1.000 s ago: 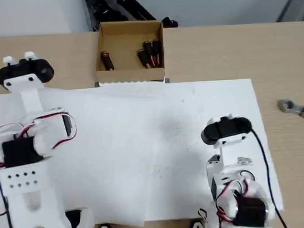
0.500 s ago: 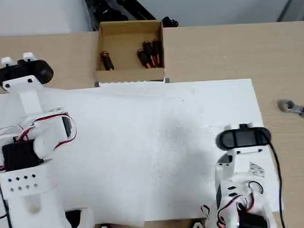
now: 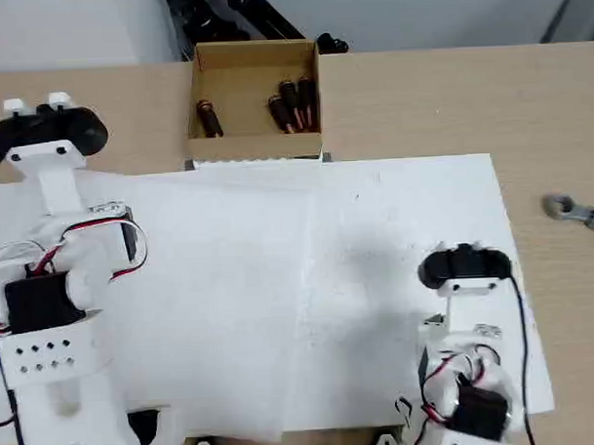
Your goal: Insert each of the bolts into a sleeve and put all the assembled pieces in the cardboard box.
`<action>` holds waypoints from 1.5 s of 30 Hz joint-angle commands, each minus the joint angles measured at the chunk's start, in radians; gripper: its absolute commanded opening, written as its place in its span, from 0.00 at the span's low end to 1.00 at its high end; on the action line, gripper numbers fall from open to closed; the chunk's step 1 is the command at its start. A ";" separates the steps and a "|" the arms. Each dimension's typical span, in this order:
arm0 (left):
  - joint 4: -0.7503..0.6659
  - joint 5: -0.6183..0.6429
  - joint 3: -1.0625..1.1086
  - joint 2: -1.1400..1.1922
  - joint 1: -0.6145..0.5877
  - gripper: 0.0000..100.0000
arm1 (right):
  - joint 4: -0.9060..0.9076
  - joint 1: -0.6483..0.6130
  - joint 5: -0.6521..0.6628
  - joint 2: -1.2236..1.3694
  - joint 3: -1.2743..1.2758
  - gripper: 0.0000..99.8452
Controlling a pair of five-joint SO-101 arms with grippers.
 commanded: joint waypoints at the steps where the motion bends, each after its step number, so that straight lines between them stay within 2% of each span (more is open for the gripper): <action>1: -0.025 -0.003 -0.044 -0.035 -0.003 0.01 | -0.048 -0.015 0.005 0.001 0.052 0.00; 13: -0.040 -0.003 -0.059 -0.035 -0.003 0.01 | -0.059 -0.013 0.009 0.002 0.055 0.00; 24: -0.127 -0.003 0.090 -0.035 -0.002 0.01 | -0.059 -0.013 0.009 0.002 0.055 0.00; 30: -0.137 -0.002 0.087 -0.035 0.002 0.01 | -0.059 -0.013 0.009 0.002 0.055 0.00; 45: -0.144 -0.011 0.090 -0.034 -0.078 0.01 | -0.059 -0.013 0.009 0.002 0.055 0.00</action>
